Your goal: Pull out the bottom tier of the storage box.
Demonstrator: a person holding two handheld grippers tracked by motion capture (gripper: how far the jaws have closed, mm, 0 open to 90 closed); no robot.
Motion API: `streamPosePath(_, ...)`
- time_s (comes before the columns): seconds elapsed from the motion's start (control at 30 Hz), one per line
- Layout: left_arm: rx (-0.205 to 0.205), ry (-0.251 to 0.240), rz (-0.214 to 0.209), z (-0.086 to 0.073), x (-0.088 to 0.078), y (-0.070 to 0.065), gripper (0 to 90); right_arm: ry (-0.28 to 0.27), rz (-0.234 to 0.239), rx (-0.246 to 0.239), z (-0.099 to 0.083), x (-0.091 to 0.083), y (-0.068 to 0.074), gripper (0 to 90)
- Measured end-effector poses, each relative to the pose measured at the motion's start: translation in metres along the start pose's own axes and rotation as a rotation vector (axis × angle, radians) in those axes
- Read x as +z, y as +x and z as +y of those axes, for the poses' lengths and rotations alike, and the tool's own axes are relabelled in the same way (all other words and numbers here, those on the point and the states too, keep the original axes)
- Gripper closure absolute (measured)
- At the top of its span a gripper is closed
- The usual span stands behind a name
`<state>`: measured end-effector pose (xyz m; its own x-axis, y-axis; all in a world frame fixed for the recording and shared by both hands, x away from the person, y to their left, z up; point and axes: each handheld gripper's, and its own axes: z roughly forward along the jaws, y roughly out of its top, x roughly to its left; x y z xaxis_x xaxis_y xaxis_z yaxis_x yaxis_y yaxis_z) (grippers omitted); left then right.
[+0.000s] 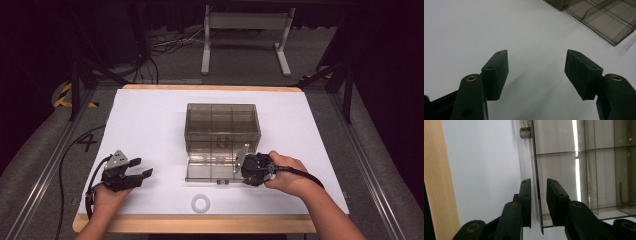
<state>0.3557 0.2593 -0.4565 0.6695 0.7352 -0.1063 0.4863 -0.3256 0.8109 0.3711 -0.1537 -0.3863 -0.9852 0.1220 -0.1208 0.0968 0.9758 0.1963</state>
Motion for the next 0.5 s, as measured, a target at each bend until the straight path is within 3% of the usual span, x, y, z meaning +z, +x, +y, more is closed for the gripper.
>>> streamPosePath(0.5,-0.001,0.001,0.0,0.003,0.003,0.002,36.6,-0.068,-0.022,0.104,0.012,-0.011,0.002,71.5)
